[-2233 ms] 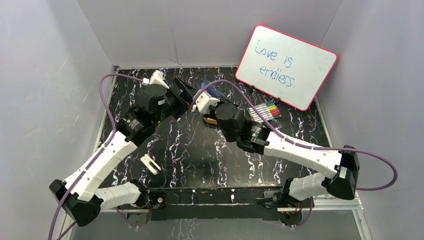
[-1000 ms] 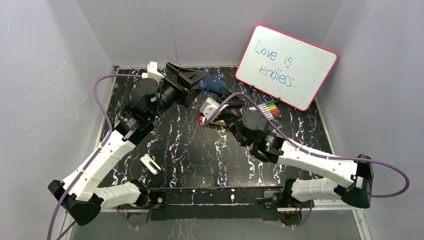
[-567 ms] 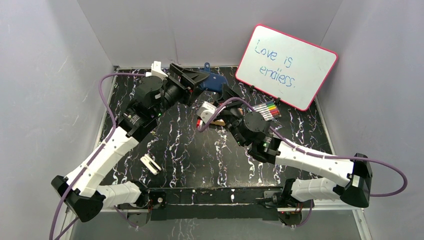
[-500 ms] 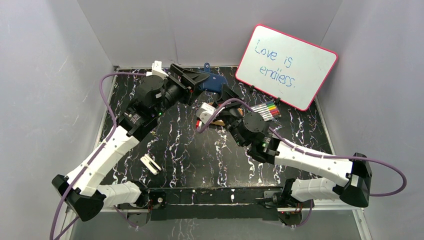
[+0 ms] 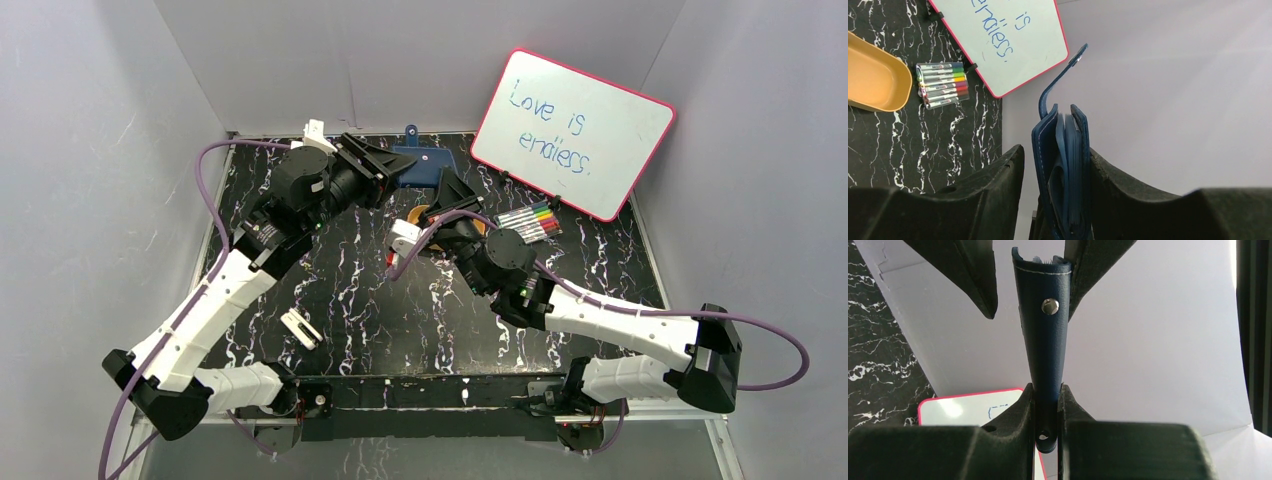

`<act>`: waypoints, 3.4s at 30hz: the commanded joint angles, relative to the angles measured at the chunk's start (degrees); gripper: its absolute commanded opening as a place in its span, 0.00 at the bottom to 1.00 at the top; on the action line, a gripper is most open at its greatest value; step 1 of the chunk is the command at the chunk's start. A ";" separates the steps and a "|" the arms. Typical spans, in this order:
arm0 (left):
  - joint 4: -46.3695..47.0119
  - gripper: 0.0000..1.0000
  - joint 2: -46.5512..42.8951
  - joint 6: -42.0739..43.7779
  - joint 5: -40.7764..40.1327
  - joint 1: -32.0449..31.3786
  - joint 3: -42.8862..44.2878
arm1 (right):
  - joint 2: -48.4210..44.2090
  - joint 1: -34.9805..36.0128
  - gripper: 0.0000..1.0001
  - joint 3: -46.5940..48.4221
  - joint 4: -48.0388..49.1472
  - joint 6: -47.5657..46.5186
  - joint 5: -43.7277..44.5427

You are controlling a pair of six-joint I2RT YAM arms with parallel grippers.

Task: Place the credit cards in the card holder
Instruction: Close the card holder at the center of the board.

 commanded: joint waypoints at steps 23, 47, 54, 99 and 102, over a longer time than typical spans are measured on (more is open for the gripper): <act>-3.20 0.00 -5.77 8.55 -6.79 0.47 -1.87 | -3.06 1.55 0.99 19.91 -36.75 35.81 -4.90; -0.45 0.00 -29.14 53.77 47.98 2.27 -13.89 | -16.10 -14.97 0.98 13.66 -37.99 100.06 -77.10; 7.41 0.00 -26.86 51.98 57.84 2.27 -15.43 | -15.23 -14.93 0.99 8.37 -23.53 110.49 -81.13; 32.98 0.92 -36.22 29.49 23.43 2.27 -37.52 | -18.08 -14.86 0.00 -3.57 -1.78 127.13 -61.52; 40.60 0.92 -36.28 24.67 22.21 2.26 -40.94 | -16.85 -14.89 0.00 -4.37 1.29 130.38 -60.58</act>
